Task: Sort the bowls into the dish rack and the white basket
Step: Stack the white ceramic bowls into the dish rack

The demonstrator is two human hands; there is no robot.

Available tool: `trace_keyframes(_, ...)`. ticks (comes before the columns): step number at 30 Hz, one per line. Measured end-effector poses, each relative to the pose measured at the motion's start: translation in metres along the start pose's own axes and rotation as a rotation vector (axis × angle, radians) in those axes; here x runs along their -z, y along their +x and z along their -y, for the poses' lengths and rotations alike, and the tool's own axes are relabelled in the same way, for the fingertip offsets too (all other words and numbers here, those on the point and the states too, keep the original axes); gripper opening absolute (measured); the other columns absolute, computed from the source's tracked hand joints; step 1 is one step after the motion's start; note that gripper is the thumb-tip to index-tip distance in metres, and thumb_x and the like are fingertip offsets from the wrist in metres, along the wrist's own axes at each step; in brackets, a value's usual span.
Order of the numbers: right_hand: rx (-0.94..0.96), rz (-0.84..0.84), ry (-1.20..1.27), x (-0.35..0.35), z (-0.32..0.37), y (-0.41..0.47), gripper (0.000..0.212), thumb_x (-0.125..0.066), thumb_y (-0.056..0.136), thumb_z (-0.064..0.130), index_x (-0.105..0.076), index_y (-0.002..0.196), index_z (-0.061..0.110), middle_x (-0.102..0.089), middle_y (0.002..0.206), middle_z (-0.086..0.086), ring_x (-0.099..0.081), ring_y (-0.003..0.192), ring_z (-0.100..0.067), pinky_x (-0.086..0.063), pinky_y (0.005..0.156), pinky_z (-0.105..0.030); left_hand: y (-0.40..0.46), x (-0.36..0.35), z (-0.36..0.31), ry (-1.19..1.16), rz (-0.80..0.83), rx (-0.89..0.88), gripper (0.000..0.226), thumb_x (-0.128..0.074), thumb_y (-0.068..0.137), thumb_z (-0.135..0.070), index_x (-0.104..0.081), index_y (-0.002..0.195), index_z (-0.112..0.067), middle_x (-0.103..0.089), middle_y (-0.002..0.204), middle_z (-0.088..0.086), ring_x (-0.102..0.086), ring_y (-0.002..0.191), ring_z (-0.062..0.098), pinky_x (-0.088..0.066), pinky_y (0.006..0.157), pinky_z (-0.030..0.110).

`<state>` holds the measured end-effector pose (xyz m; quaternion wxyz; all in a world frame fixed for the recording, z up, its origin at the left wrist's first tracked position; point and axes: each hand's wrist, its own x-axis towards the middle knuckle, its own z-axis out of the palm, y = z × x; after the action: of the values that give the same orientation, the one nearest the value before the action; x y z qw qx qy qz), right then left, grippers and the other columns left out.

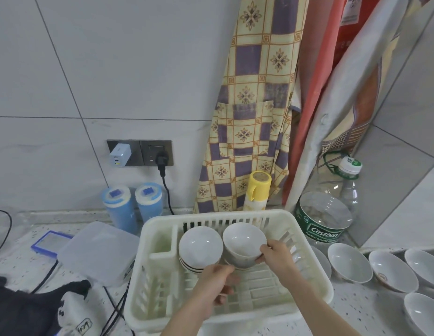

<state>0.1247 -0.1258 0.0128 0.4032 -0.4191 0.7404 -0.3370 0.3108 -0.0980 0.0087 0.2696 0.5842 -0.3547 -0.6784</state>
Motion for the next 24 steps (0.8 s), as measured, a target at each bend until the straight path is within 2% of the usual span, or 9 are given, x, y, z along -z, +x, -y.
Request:
trace_keyframes(3, -0.018, -0.015, -0.015, -0.003, -0.003, 0.002, 0.023, -0.047, 0.085, 0.004, -0.059, 0.068, 0.012, -0.07, 0.054, -0.004, -0.047, 0.034, 0.001, -0.032, 0.047, -0.022, -0.001, -0.006, 0.001, -0.028, 0.018, 0.02, 0.021, -0.064, 0.089, -0.028, -0.062, 0.104, -0.013, -0.073, 0.093, 0.008, -0.056, 0.046, 0.012, -0.026, 0.041, 0.016)
trace_keyframes(7, -0.031, -0.024, -0.031, -0.003, -0.005, 0.004, 0.023, -0.047, 0.084, 0.004, -0.057, 0.064, 0.012, -0.07, 0.054, -0.005, -0.047, 0.045, -0.008, -0.034, 0.048, -0.024, -0.002, -0.012, -0.003, -0.253, 0.049, 0.084, 0.02, -0.063, 0.091, -0.016, -0.055, 0.109, -0.012, -0.065, 0.087, 0.01, -0.07, 0.054, 0.019, -0.031, 0.034, 0.016)
trace_keyframes(12, -0.011, -0.022, -0.042, -0.007, -0.007, 0.005, 0.022, -0.05, 0.084, 0.004, -0.062, 0.067, 0.009, -0.063, 0.047, 0.0, -0.051, 0.045, -0.009, -0.037, 0.048, -0.021, -0.004, -0.023, 0.002, -0.347, 0.11, 0.09, 0.028, -0.065, 0.09, -0.012, -0.053, 0.115, -0.017, -0.062, 0.115, 0.001, -0.076, 0.084, 0.028, -0.041, 0.036, 0.018)
trace_keyframes(15, -0.006, -0.013, -0.042, -0.008, -0.008, 0.005, 0.022, -0.051, 0.083, 0.004, -0.063, 0.067, 0.013, -0.062, 0.046, 0.002, -0.052, 0.04, 0.0, -0.036, 0.042, -0.013, -0.004, -0.025, 0.002, -0.358, 0.138, 0.086, 0.029, -0.064, 0.09, -0.009, -0.058, 0.116, -0.018, -0.066, 0.119, -0.002, -0.075, 0.09, 0.029, -0.04, 0.036, 0.018)
trace_keyframes(16, -0.006, -0.015, -0.043, -0.008, -0.009, 0.005, 0.021, -0.051, 0.083, 0.005, -0.063, 0.069, 0.014, -0.062, 0.045, 0.003, -0.053, 0.042, 0.0, -0.037, 0.044, -0.015, -0.004, -0.025, 0.001, -0.359, 0.142, 0.079, 0.028, -0.063, 0.09, -0.008, -0.059, 0.117, -0.018, -0.067, 0.119, -0.002, -0.075, 0.091, 0.029, -0.04, 0.036, 0.018)
trace_keyframes(19, -0.006, -0.013, -0.075, -0.009, -0.009, 0.005, 0.018, -0.05, 0.085, 0.011, -0.067, 0.081, 0.014, -0.064, 0.047, 0.005, -0.058, 0.059, -0.01, -0.041, 0.057, -0.025, -0.003, -0.025, 0.002, -0.369, 0.155, 0.071, 0.031, -0.059, 0.092, -0.005, -0.058, 0.12, -0.018, -0.066, 0.123, 0.001, -0.075, 0.09, 0.028, -0.04, 0.036, 0.018)
trace_keyframes(22, -0.017, -0.019, -0.067, -0.01, -0.009, 0.004, 0.02, -0.051, 0.087, 0.014, -0.067, 0.099, 0.014, -0.065, 0.049, 0.005, -0.062, 0.065, -0.013, -0.043, 0.06, -0.026, -0.002, -0.025, 0.004, -0.371, 0.169, 0.067, 0.037, -0.058, 0.092, -0.003, -0.057, 0.126, -0.018, -0.065, 0.124, 0.0, -0.075, 0.092, 0.028, -0.041, 0.037, 0.018)
trace_keyframes(24, -0.032, -0.01, -0.038, -0.011, -0.01, 0.002, 0.028, -0.051, 0.087, 0.011, -0.062, 0.113, 0.014, -0.068, 0.058, 0.002, -0.066, 0.064, -0.013, -0.045, 0.06, -0.025, -0.001, -0.025, 0.004, -0.369, 0.175, 0.072, 0.041, -0.059, 0.091, -0.004, -0.055, 0.129, -0.018, -0.064, 0.127, -0.002, -0.074, 0.095, 0.029, -0.041, 0.036, 0.018)
